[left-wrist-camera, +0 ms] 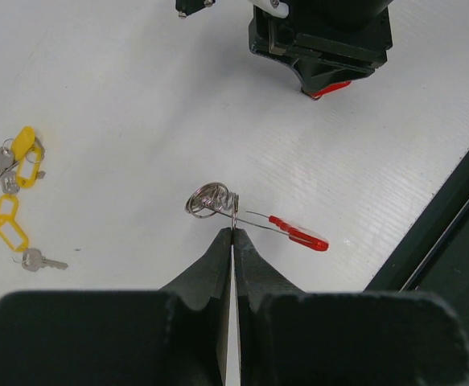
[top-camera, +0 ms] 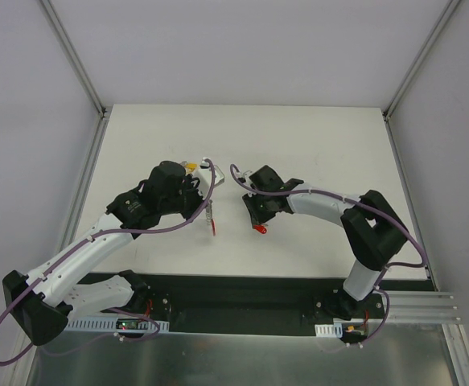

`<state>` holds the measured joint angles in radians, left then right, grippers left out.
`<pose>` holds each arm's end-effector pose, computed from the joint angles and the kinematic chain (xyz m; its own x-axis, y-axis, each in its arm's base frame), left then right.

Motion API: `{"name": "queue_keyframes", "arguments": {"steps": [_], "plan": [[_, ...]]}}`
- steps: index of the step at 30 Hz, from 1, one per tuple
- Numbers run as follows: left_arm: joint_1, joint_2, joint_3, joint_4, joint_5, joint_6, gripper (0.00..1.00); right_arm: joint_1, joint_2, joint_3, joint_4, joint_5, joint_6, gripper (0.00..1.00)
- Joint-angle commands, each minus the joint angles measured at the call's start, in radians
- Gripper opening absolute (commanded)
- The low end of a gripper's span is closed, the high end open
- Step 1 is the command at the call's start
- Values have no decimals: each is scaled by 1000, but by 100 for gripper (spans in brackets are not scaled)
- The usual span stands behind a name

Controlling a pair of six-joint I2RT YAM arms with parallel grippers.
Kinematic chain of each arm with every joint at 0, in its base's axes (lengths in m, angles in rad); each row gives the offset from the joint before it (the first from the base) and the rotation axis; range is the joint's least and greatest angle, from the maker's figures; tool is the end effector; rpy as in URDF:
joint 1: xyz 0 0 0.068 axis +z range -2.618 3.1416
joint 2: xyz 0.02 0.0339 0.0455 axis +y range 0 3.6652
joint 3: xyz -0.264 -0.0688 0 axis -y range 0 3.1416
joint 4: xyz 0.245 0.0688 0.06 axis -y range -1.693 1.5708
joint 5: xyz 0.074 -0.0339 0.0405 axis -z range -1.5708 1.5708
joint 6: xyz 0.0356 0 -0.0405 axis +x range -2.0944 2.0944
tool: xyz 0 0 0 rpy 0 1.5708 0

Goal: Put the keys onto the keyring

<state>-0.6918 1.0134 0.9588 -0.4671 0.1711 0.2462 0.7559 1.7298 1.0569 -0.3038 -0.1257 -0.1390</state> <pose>0.1677 -0.1468 0.3297 -0.1913 0.4703 -0.8615 0.8134 0.5672 0.1290 0.2531 0.2447 0.1778 -0.4958 -0.6563 -0.5688 -0.8081 0.5885 0.0253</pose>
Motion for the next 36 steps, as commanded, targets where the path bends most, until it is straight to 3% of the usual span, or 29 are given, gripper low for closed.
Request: {"name": "queue_keyframes", "arguments": {"steps": [1,11,17,22,31,36], "plan": [[6,1,24,18,11,-12,0,-6,14,38,25,-15,1,22],[8,-1,26,19,16,-13,0,-6,31,35,31,-9,-2,15],[6,1,24,18,18,-13,0,-7,27,26,38,-12,-8,1],[6,1,24,19,24,-13,0,-7,-13,3,54,-2,-30,1],[8,8,28,21,102,5,0,10,-281,-178,213,-3,-209,1],[6,19,31,22,215,30,0,31,-462,-274,299,-8,-327,1]]}}
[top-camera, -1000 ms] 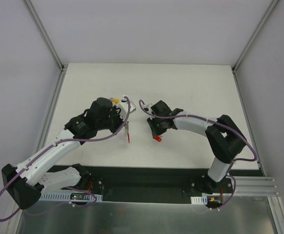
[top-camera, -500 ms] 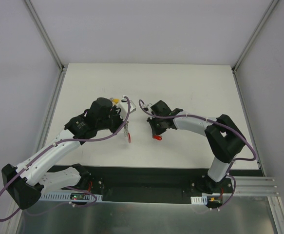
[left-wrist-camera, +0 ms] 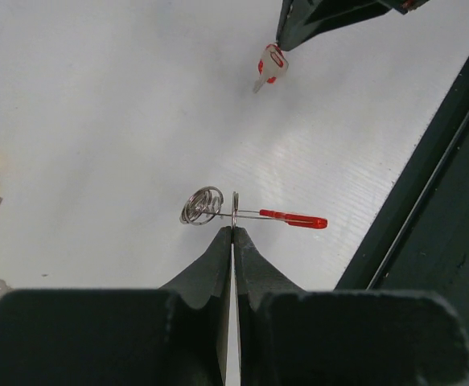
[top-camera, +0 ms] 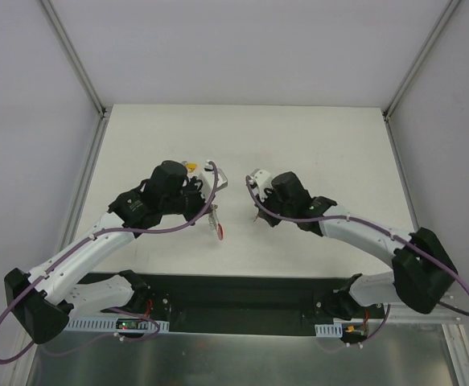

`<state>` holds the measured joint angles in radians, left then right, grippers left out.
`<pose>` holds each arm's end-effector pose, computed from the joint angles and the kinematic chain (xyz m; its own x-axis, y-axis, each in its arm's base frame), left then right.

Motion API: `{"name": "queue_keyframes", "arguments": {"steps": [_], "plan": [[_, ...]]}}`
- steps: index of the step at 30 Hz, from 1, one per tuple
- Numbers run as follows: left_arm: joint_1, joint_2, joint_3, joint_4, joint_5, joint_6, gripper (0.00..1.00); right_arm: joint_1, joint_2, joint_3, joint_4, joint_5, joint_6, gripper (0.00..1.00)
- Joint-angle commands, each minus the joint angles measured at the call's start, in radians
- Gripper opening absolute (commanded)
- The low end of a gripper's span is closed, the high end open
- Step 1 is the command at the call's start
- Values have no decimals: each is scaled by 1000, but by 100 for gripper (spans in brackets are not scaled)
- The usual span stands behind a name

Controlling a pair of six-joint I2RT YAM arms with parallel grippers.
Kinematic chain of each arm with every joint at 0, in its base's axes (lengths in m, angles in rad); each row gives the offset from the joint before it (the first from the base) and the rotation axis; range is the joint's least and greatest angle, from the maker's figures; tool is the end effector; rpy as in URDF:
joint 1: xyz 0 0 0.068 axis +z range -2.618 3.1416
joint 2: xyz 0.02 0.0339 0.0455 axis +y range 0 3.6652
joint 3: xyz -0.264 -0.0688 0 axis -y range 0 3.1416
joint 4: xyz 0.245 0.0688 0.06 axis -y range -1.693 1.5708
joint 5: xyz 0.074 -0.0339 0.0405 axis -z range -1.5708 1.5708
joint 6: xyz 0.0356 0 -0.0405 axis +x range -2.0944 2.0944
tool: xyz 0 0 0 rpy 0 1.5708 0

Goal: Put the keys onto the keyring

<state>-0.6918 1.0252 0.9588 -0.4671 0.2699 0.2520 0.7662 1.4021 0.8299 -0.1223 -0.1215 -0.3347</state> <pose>0.1670 -0.1507 0.3277 -0.1819 0.4627 -0.8676 0.8643 0.4961 0.0834 0.2118 0.2098 0.2216 -0.1874 -0.6329 -0.7512 -0.8650 0.4688 -0.1791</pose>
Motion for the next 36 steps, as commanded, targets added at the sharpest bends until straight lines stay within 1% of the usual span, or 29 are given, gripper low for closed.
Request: {"name": "queue_keyframes", "arguments": {"steps": [1,3,6,10,15,25,31,36], "plan": [[5,10,29,19,136,27,0,28,-187,-73,157,-15,-142,1],[5,22,31,22,188,30,0,36,-239,-98,182,-24,-165,1],[0,47,34,25,230,32,0,71,-313,-123,205,-21,-207,1],[-21,75,38,27,287,29,0,152,-383,-141,230,-20,-262,1],[-87,75,32,25,298,44,0,220,-436,-149,239,-12,-297,1],[-101,119,38,24,328,55,0,350,-462,-144,216,57,-363,1],[-103,124,40,27,334,56,0,386,-443,-130,190,77,-382,1],[-103,119,38,30,334,61,0,392,-414,-121,178,75,-386,1]]}}
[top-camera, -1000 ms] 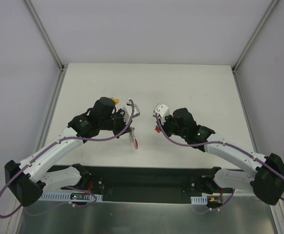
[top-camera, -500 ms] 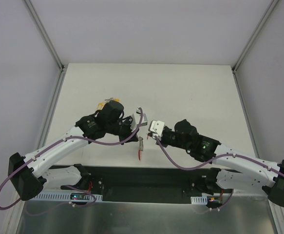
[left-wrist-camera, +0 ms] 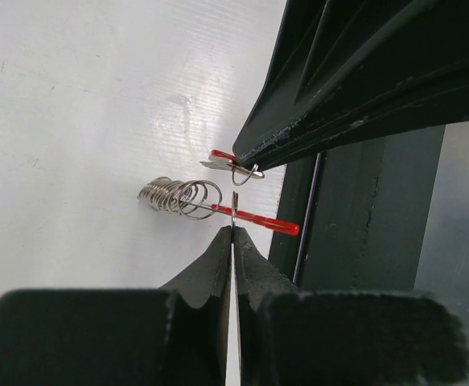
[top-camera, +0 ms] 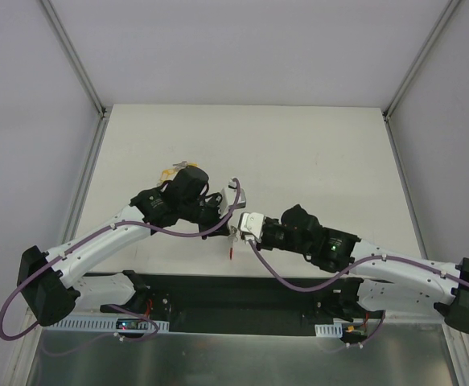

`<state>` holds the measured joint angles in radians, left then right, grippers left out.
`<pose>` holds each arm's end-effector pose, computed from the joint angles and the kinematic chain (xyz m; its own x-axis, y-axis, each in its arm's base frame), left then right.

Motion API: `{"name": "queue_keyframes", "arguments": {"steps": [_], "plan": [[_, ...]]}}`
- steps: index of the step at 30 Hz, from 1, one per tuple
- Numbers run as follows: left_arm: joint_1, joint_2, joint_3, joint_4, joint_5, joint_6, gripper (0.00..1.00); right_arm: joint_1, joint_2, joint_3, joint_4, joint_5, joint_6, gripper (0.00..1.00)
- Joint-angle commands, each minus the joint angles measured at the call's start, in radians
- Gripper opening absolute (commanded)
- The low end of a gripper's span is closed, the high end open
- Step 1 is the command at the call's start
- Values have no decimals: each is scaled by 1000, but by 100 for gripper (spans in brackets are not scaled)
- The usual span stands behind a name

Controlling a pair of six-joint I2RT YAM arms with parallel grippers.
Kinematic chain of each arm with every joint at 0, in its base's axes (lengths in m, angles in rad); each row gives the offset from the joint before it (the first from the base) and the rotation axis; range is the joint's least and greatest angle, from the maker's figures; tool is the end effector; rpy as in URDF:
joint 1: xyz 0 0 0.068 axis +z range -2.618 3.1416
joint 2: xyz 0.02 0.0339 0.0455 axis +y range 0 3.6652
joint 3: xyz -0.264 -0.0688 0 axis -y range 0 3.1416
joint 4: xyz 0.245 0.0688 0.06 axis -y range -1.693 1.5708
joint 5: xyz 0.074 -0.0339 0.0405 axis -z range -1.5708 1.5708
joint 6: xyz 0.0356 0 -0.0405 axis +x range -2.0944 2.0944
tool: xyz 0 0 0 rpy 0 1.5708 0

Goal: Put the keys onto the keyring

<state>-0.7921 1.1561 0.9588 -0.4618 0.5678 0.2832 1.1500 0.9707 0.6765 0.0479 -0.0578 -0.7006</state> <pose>0.1605 -0.1899 0.3022 -0.1619 0.4995 -0.8511 0.9831 0.1562 -0.0953 0.0917 0.2099 0.2910 0.5261 -0.4001 -0.7505 -0.7783 0.1292 -0.6145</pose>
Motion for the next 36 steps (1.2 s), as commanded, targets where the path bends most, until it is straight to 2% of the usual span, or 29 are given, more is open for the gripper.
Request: {"name": "queue_keyframes", "arguments": {"steps": [1,36], "plan": [[-1,-12,38,25,35,28,0,10,22,35,4,10,-22,1],[-4,34,31,34,32,40,0,16,48,48,6,-10,-5,1]]}}
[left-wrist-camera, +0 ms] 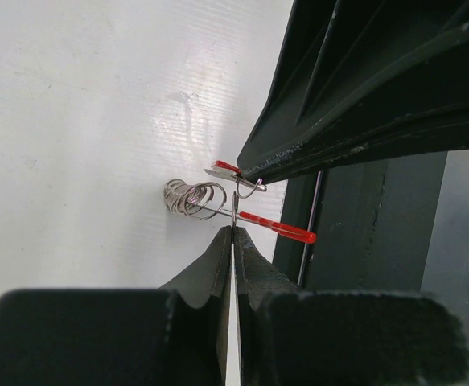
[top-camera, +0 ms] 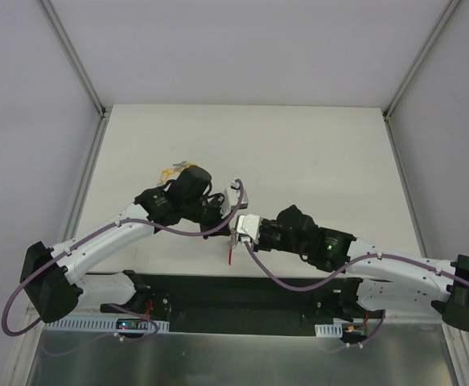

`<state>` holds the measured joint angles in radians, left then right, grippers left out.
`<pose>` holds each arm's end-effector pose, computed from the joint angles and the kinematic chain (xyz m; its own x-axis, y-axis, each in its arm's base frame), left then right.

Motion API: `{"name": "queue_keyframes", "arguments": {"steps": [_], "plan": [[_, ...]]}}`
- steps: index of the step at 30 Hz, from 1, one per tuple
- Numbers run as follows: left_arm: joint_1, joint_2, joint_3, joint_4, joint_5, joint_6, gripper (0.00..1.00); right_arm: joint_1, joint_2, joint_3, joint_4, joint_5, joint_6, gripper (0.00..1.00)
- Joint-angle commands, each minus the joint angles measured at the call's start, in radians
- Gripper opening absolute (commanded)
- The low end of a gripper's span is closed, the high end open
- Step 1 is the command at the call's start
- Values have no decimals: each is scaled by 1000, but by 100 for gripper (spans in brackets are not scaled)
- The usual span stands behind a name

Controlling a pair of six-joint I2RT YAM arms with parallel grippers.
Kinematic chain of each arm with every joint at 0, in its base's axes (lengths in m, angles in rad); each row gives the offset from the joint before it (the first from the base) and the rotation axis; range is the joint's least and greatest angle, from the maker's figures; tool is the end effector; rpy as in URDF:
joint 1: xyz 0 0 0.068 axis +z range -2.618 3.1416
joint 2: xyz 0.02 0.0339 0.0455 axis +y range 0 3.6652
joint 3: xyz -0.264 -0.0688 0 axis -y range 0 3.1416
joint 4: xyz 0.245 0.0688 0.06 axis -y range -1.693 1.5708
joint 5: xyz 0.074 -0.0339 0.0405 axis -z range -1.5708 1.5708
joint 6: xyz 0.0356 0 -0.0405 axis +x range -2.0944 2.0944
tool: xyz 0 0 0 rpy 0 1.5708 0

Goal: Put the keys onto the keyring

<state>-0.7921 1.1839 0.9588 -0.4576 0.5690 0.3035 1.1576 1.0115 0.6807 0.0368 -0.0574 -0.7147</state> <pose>0.1642 -0.1938 0.2962 -0.1559 0.5165 -0.8420 0.9849 0.1465 -0.0925 0.0929 0.2169 0.2827 0.5258 -0.4302 -0.7338 -0.7835 0.0909 -0.6147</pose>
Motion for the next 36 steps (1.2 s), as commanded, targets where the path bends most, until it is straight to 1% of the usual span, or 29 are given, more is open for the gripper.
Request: {"name": "queue_keyframes", "arguments": {"steps": [1,11,23,36], "plan": [[-2,6,29,30,29,20,0,7,10,45,17,-7,9,1],[-4,6,29,31,31,25,0,7,27,42,17,16,11,1],[-6,5,28,31,28,26,0,7,-31,34,17,10,26,1],[-6,3,28,31,31,28,0,-7,-5,45,9,10,34,1]]}}
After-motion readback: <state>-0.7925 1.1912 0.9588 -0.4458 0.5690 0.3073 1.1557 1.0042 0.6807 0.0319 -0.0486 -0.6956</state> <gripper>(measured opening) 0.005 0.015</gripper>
